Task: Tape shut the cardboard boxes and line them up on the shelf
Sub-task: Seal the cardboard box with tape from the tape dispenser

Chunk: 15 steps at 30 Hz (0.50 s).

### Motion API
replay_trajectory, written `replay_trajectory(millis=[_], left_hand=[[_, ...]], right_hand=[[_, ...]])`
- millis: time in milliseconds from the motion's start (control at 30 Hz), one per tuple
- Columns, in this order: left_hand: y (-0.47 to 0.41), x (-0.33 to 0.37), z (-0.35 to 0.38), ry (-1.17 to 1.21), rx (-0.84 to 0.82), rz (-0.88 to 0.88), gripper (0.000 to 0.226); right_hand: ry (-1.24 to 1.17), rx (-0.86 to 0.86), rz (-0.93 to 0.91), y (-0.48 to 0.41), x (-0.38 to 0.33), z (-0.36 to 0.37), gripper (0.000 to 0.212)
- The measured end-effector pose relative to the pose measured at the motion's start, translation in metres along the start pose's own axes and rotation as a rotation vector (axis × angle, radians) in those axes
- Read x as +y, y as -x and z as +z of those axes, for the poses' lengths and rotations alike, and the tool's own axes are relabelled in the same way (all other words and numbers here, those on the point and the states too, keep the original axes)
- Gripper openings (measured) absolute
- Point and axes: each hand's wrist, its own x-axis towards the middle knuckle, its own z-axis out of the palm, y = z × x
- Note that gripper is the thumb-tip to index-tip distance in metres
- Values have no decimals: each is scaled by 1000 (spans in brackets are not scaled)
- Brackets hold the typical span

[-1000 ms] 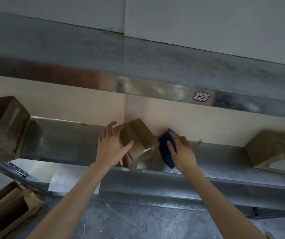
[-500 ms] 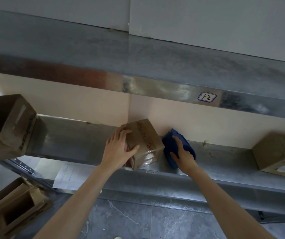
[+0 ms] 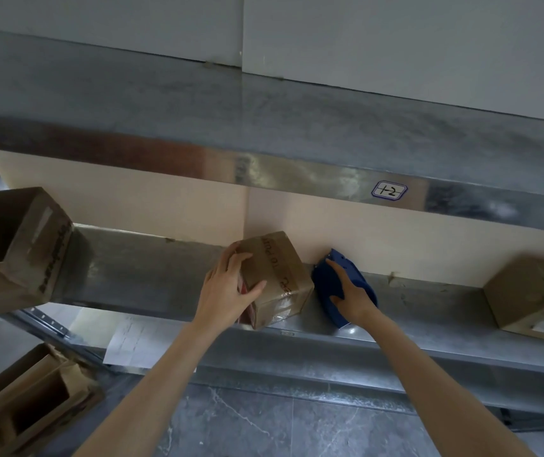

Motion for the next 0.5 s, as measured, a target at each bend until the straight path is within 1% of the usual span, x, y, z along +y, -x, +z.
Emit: replay_trajectory(millis=[33,100,167,267,367,500], left_hand=[[0,2,-1,8,7,-6,60],[-2,6,-3,13,17,-6,56],[-1,9,-7,19,19,1,51],[2,14,-13,42,23,31,44],[5,17,-21,66,10,49,40],[6,17,-36,156,-82,52,41]], right_hand=[[20,25,18,2,0,1,72],[80,136,32,8,2,-2,64],[198,242,2,17,3,-7,59],[298,337,-69,31,0,-18,58],[330,446,-178,49,-8,-33,62],[258,536,-409,76,-25,-49,67]])
